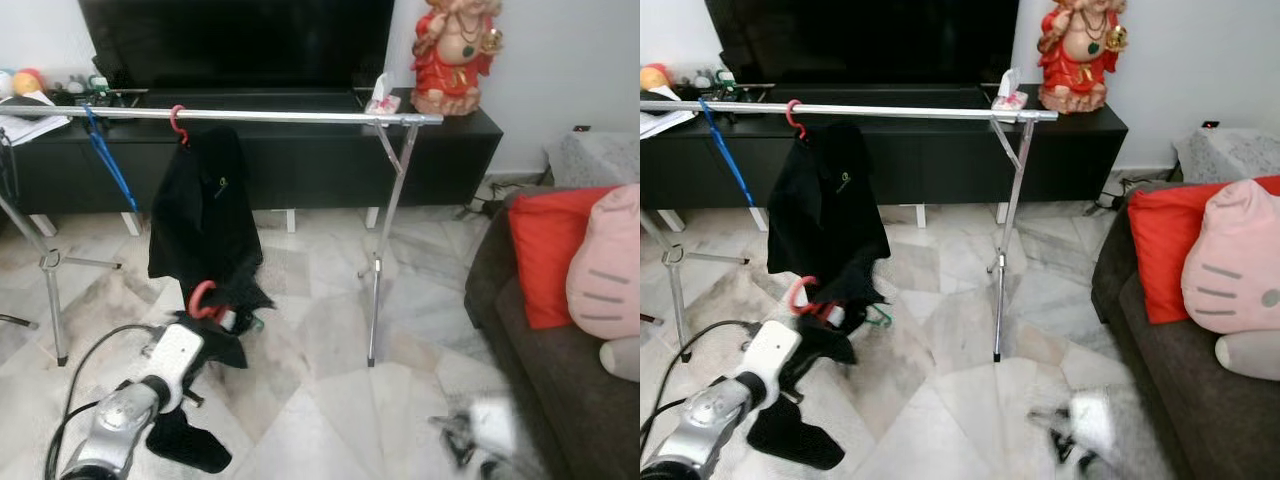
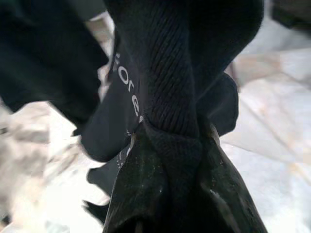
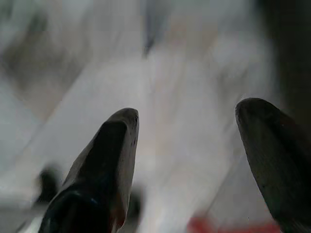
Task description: Hang hanger
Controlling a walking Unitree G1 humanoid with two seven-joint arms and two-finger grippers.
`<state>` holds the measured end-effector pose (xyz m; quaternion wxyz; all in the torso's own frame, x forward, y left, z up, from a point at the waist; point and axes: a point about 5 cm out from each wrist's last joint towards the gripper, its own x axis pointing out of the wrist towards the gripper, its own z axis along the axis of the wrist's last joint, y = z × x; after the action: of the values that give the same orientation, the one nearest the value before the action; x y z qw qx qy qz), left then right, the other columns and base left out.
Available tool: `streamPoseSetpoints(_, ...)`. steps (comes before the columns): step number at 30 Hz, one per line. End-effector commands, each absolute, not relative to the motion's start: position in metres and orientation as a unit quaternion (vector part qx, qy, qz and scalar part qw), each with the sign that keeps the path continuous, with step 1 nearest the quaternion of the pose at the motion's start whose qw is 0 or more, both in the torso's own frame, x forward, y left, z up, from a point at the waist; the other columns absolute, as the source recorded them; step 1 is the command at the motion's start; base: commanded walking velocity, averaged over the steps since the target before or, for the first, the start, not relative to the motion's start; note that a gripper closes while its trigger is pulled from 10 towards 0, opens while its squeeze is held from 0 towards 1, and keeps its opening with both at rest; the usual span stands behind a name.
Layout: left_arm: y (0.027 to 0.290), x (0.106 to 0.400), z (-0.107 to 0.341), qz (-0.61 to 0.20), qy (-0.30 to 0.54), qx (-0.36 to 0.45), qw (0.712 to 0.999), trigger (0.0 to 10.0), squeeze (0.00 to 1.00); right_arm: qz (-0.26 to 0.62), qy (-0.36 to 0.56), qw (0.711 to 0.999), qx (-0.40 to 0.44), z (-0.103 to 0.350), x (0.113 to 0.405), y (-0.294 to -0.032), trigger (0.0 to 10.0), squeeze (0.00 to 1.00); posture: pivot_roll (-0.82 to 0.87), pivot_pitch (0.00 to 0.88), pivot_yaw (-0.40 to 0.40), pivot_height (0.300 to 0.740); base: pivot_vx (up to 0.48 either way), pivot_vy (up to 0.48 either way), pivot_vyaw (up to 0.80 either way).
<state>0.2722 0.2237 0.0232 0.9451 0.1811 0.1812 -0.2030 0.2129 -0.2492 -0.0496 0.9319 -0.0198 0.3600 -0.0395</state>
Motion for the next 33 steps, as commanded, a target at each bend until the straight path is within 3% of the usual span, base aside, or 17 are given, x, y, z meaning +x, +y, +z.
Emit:
streamPoseSetpoints(1, 0.218, 0.279, 0.031, -0.219, 0.167, 0.190, 0.942, 10.0, 0.00, -0.038, 0.330, 0.943, -0.017, -0.040, 0.223, -0.253, 10.0, 0.00, -0.07, 0.000, -0.030, 0.740, 0.000, 0.000, 0.00)
streamPoseSetpoints(2, 0.214, 0.281, 0.033, -0.218, 0.159, 0.191, 0.944, 10.0, 0.00, -0.036, 0.328, 0.944, -0.023, -0.038, 0.224, -0.255, 10.0, 0.00, -0.07, 0.000, -0.030, 0.740, 0.000, 0.000, 0.00)
streamPoseSetpoints(6, 0.221, 0.292, 0.035, -0.070, 0.137, 0.173, 0.973, 10.0, 0.00, -0.071, 0.357, 0.931, 0.003, -0.049, 0.211, -0.255, 10.0, 0.00, -0.09, 0.000, -0.024, 0.740, 0.000, 0.000, 0.00)
streamPoseSetpoints(11, 0.220, 0.289, 0.037, -0.038, 0.126, 0.154, 0.979, 10.0, 0.00, -0.076, 0.390, 0.917, 0.025, -0.063, 0.196, -0.244, 10.0, 0.00, -0.08, 0.000, -0.022, 0.740, 0.000, 0.000, 0.00)
streamPoseSetpoints(15, 0.231, 0.282, 0.037, 0.023, 0.113, 0.151, 0.982, 10.0, 0.00, -0.095, 0.439, 0.891, 0.063, -0.082, 0.168, -0.228, 10.0, 0.00, -0.07, 0.000, -0.024, 0.740, 0.000, 0.000, 0.00)
streamPoseSetpoints(18, 0.222, 0.285, 0.050, 0.019, 0.069, 0.143, 0.987, 10.0, 0.00, -0.103, 0.460, 0.879, 0.069, -0.089, 0.156, -0.224, 10.0, 0.00, -0.05, 0.000, -0.027, 0.740, 0.000, 0.000, 0.00)
streamPoseSetpoints(19, 0.204, 0.287, 0.061, -0.008, 0.032, 0.146, 0.989, 10.0, 0.00, -0.101, 0.467, 0.876, 0.067, -0.091, 0.152, -0.223, 10.0, 0.00, -0.05, 0.000, -0.024, 0.740, 0.000, 0.000, 0.00)
streamPoseSetpoints(24, 0.174, 0.283, 0.077, -0.019, -0.022, 0.143, 0.989, 10.0, 0.00, -0.110, 0.470, 0.872, 0.076, -0.092, 0.149, -0.222, 10.0, 0.00, -0.05, 0.000, -0.025, 0.740, 0.000, 0.000, 0.00)
streamPoseSetpoints(33, 0.128, 0.273, 0.082, -0.073, -0.035, 0.113, 0.990, 10.0, 0.00, -0.115, 0.483, 0.865, 0.076, -0.095, 0.144, -0.220, 10.0, 0.00, -0.04, 0.000, -0.008, 0.740, 0.000, 0.305, 0.00)
